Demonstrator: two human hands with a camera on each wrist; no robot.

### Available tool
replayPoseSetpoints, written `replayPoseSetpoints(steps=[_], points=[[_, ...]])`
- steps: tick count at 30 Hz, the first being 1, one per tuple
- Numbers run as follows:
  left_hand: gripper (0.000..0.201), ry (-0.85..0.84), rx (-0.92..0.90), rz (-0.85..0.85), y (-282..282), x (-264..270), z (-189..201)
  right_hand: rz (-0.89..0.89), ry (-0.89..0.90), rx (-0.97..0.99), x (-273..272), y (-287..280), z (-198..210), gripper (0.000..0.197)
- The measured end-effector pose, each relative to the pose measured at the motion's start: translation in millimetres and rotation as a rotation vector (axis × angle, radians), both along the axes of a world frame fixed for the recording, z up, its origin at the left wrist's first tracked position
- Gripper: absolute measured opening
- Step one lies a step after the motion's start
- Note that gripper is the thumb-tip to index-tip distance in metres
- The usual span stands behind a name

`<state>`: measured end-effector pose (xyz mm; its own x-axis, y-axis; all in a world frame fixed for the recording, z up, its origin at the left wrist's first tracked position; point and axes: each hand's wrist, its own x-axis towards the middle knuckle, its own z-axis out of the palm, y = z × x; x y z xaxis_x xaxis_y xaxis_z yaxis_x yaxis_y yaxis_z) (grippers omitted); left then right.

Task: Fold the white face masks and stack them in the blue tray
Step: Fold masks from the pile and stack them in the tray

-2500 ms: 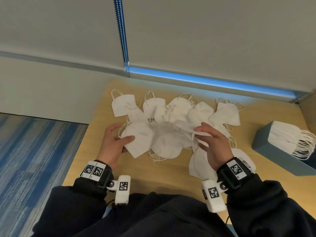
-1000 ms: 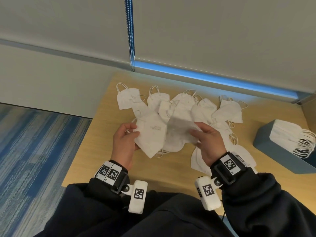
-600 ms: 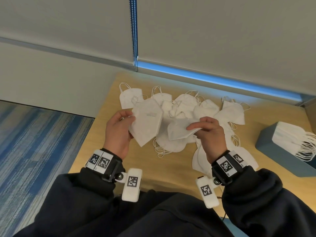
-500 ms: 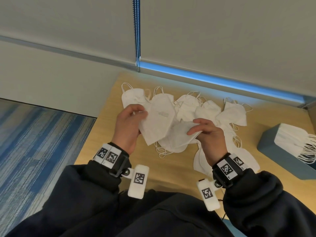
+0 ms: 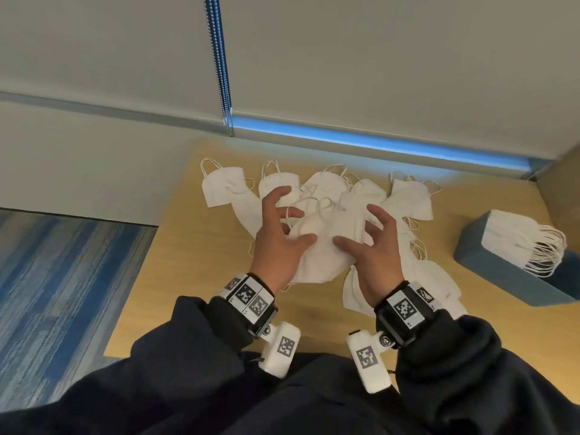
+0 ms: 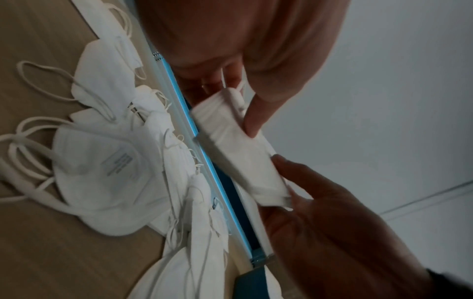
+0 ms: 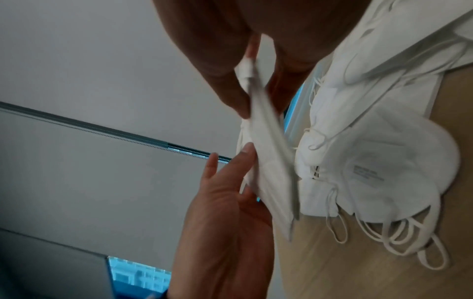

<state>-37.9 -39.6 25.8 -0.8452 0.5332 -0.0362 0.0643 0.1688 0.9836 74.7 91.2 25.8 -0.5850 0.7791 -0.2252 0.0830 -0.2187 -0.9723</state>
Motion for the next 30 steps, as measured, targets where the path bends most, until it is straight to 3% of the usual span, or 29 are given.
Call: replayPoseSetpoints(steps=[2,4,6,8,9,15,20,24,30], points=[[0.096,-0.017,0.016,0.029,0.1,3.2,-4.6,0.0,0.02,-0.104,3.0,4.7,1.5,0.075],[0.093,-0.139,0.026,0.023,-1.8,6.9,-8.4,-0.014,0.073,-0.221,7.1,7.9,5.6,0.053],[0.063,-0.228,0.029,-0.061,-2.4,10.4,-15.3,-0.059,0.12,-0.292,13.6,10.3,6.4,0.042],[0.026,-0.193,0.012,-0.164,-0.2,15.3,-19.7,-0.081,0.143,-0.346,20.1,13.1,4.9,0.041],[0.02,-0.147,-0.001,-0.202,1.6,17.9,-20.6,-0.073,0.141,-0.369,23.7,14.9,4.4,0.042],[0.03,0.177,-0.027,-0.308,15.2,14.3,-13.7,0.134,-0.048,-0.35,46.9,26.5,16.3,0.025],[0.037,0.379,-0.094,-0.523,32.6,21.1,-8.2,0.074,-0.025,-0.408,65.8,44.7,14.3,0.027],[0.058,0.421,-0.243,-0.703,54.8,35.9,-8.0,0.089,0.032,-0.432,86.7,67.8,15.7,0.03],[0.044,0.589,-0.404,-0.792,105.8,53.2,3.5,0.032,-0.047,-0.439,126.5,117.6,12.2,0.026]])
